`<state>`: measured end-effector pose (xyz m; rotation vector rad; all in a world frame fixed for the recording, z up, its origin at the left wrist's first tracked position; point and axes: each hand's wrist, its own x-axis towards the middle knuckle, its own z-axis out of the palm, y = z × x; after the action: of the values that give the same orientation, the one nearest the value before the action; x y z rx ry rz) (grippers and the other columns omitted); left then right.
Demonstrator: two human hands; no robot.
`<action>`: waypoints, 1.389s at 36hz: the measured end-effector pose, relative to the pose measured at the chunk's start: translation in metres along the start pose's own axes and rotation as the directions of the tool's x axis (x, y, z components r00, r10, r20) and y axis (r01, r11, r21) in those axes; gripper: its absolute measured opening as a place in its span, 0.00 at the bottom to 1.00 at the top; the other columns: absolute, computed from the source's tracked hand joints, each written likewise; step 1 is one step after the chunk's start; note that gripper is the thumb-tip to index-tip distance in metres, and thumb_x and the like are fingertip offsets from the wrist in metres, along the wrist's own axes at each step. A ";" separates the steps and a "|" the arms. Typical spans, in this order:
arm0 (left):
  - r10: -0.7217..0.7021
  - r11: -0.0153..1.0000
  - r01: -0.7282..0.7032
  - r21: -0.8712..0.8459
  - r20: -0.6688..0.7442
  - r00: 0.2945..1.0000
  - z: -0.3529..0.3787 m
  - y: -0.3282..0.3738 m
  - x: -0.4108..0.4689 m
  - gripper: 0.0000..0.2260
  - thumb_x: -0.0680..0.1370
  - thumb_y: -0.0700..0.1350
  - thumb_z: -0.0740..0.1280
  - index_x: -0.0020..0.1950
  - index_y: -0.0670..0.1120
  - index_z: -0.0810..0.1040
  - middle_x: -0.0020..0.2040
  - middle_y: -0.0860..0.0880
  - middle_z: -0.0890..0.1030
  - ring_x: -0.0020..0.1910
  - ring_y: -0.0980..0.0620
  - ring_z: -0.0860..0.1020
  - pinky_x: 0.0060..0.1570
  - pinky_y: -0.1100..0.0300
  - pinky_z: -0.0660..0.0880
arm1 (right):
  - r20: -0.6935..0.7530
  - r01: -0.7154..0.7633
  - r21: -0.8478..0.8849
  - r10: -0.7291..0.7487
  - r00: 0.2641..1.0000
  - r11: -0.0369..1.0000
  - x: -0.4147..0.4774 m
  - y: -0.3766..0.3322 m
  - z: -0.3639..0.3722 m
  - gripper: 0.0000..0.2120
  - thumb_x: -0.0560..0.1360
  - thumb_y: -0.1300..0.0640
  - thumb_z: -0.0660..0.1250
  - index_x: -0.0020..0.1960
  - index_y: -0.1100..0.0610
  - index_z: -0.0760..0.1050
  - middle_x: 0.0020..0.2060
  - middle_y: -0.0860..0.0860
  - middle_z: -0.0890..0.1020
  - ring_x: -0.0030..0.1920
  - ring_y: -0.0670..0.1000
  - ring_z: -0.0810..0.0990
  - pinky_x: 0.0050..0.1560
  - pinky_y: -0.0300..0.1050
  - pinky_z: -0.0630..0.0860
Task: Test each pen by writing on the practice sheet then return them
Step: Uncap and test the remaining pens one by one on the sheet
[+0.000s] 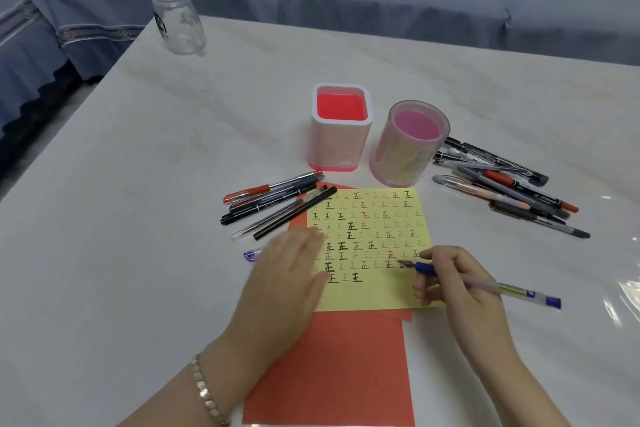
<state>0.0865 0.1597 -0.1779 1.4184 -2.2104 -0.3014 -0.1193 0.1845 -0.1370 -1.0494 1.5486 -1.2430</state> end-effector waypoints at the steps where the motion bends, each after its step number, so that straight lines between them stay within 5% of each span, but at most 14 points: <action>1: 0.034 0.999 -0.032 -0.036 0.055 0.998 0.004 0.005 0.001 0.20 0.76 0.50 0.58 0.64 0.41 0.72 0.62 0.44 0.76 0.63 0.49 0.68 0.65 0.55 0.60 | -0.002 0.000 0.012 0.000 1.000 1.000 0.000 0.001 0.001 0.10 0.78 0.61 0.58 0.41 0.61 0.75 0.28 0.53 0.80 0.29 0.49 0.76 0.30 0.36 0.74; 6: 0.033 0.999 -0.027 -0.026 0.250 0.968 0.021 0.014 0.007 0.24 0.76 0.59 0.56 0.68 0.49 0.71 0.69 0.48 0.70 0.70 0.52 0.65 0.69 0.57 0.53 | -0.013 -0.028 0.043 0.028 1.000 0.999 0.004 0.004 0.007 0.10 0.76 0.61 0.61 0.39 0.60 0.77 0.32 0.55 0.82 0.34 0.50 0.80 0.35 0.38 0.77; 17: 0.008 0.999 -0.016 0.035 0.202 0.979 0.036 0.007 0.008 0.26 0.73 0.64 0.56 0.66 0.55 0.73 0.71 0.50 0.68 0.72 0.51 0.63 0.68 0.47 0.55 | -0.236 0.058 -0.038 -0.065 0.970 0.998 0.017 0.017 0.035 0.23 0.71 0.57 0.71 0.21 0.56 0.66 0.16 0.51 0.71 0.21 0.47 0.69 0.28 0.33 0.68; 24: 0.010 0.999 -0.015 0.036 0.158 0.987 0.037 0.008 0.009 0.27 0.70 0.65 0.57 0.65 0.55 0.75 0.70 0.49 0.70 0.71 0.50 0.65 0.68 0.46 0.55 | -0.286 0.039 -0.157 -0.084 0.955 0.987 0.020 0.035 0.049 0.21 0.69 0.57 0.66 0.24 0.62 0.61 0.22 0.65 0.68 0.24 0.50 0.65 0.29 0.40 0.64; 29: -0.005 1.000 0.001 0.028 0.144 0.990 0.037 0.008 0.009 0.28 0.69 0.65 0.58 0.65 0.55 0.74 0.70 0.50 0.69 0.72 0.50 0.63 0.69 0.47 0.53 | -0.312 0.069 -0.184 -0.125 0.942 0.981 0.019 0.039 0.051 0.17 0.66 0.57 0.63 0.22 0.56 0.60 0.19 0.49 0.63 0.23 0.44 0.62 0.26 0.33 0.61; 35: -0.009 1.000 0.008 0.011 0.128 0.992 0.037 0.008 0.009 0.28 0.69 0.65 0.59 0.65 0.55 0.75 0.70 0.49 0.70 0.72 0.49 0.63 0.70 0.47 0.53 | -0.277 0.121 -0.251 -0.191 0.942 0.960 0.019 0.040 0.053 0.17 0.67 0.58 0.63 0.25 0.67 0.62 0.22 0.64 0.67 0.24 0.46 0.63 0.27 0.33 0.62; 43: -0.018 1.000 0.017 0.007 0.121 0.993 0.038 0.009 0.009 0.28 0.69 0.66 0.59 0.64 0.55 0.75 0.70 0.50 0.69 0.72 0.50 0.63 0.70 0.48 0.53 | -0.277 0.113 -0.285 -0.195 0.941 0.952 0.021 0.043 0.053 0.17 0.66 0.57 0.63 0.25 0.65 0.61 0.20 0.50 0.63 0.24 0.45 0.62 0.27 0.32 0.60; 50: -0.016 1.000 0.015 0.015 0.120 0.993 0.037 0.009 0.009 0.28 0.68 0.65 0.59 0.64 0.55 0.75 0.70 0.50 0.70 0.72 0.50 0.63 0.70 0.48 0.52 | -0.268 0.119 -0.276 -0.195 0.943 0.954 0.022 0.045 0.053 0.17 0.66 0.56 0.63 0.24 0.60 0.60 0.20 0.51 0.65 0.24 0.45 0.63 0.28 0.33 0.61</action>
<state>0.0570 0.1526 -0.2027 1.4606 -2.3027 -0.3866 -0.0787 0.1568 -0.1902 -1.2160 1.9239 -1.3825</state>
